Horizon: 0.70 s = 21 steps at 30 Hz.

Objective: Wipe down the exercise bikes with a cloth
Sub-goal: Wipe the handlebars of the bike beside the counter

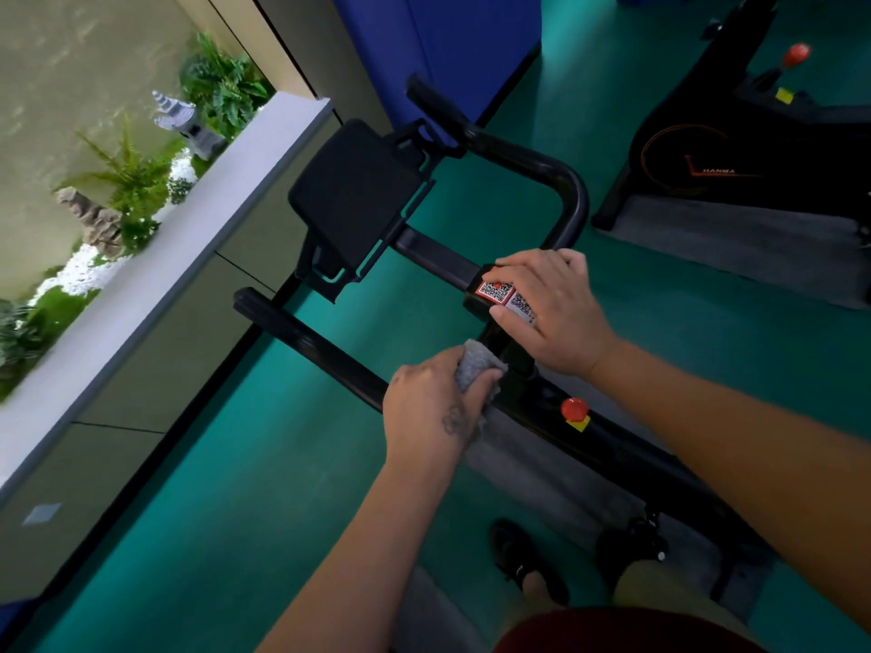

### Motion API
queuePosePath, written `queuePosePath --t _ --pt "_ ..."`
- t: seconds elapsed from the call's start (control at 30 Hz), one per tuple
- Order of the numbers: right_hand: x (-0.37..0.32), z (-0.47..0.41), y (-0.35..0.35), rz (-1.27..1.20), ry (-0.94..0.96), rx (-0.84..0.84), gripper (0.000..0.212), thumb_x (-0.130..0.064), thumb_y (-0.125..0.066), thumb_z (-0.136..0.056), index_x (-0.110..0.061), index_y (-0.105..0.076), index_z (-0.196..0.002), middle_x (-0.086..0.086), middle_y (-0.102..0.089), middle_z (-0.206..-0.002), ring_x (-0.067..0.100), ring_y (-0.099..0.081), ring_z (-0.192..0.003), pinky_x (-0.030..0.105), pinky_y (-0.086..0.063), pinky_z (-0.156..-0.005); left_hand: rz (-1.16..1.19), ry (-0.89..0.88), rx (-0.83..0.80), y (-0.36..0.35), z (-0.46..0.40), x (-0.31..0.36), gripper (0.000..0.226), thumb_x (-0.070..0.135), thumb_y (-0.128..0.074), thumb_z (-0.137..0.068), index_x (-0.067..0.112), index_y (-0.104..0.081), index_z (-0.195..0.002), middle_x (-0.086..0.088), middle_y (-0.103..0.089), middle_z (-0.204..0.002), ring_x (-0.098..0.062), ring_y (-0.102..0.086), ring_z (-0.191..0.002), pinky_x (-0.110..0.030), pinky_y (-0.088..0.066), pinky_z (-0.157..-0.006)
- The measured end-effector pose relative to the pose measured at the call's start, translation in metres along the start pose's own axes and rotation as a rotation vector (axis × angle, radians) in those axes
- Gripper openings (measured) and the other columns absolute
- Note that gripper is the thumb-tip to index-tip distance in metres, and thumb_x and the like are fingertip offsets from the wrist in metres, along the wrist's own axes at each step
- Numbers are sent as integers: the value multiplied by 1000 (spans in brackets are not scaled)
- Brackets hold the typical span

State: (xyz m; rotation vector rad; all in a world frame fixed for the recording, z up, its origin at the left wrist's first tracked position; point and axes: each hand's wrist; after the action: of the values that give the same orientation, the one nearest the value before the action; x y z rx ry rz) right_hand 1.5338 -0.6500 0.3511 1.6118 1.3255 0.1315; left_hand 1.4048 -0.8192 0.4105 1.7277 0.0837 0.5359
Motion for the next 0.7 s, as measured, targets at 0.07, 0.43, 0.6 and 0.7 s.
queuePosePath --t 0.07,0.43,0.6,0.7 --pt "2 0 2 -23 11 -2 37 -41 -46 -105 -23 -63 -132 -2 -59 -129 19 -56 -118 48 -32 -107 -2 39 -23 -3 -6 8 39 64 -74 -91 27 -77 -100 4 -70 -69 -25 -67 -67 -35 -51 -65" --pt "6 1 7 -91 2 -49 38 -31 -38 -108 -24 -62 -136 -3 -58 -133 17 -53 -123 45 -27 -111 -83 139 -51 -21 -34 25 51 77 -61 -88 27 -65 -89 7 -73 -71 -25 -69 -69 -42 -60 -67" --pt "6 2 11 -107 -6 -92 37 -31 -37 -110 -28 -60 -139 -7 -56 -139 13 -51 -129 45 -27 -113 -18 148 -96 -13 -25 23 43 71 -72 -85 32 -69 -104 11 -73 -78 -20 -70 -74 -39 -59 -69" --pt "6 2 14 -109 -2 -131 38 -35 -36 -110 -29 -57 -142 -8 -55 -142 12 -49 -133 47 -28 -115 10 129 -109 -4 -15 22 38 53 -82 -87 34 -71 -117 9 -73 -88 -21 -69 -83 -36 -56 -73"
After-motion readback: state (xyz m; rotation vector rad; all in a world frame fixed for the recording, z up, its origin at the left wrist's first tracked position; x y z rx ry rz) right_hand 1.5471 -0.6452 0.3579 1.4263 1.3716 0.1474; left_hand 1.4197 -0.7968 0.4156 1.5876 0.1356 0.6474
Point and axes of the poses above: each hand's wrist, its own z-axis away from the middle knuckle, its own y-axis out of the back of the hand, x = y × z
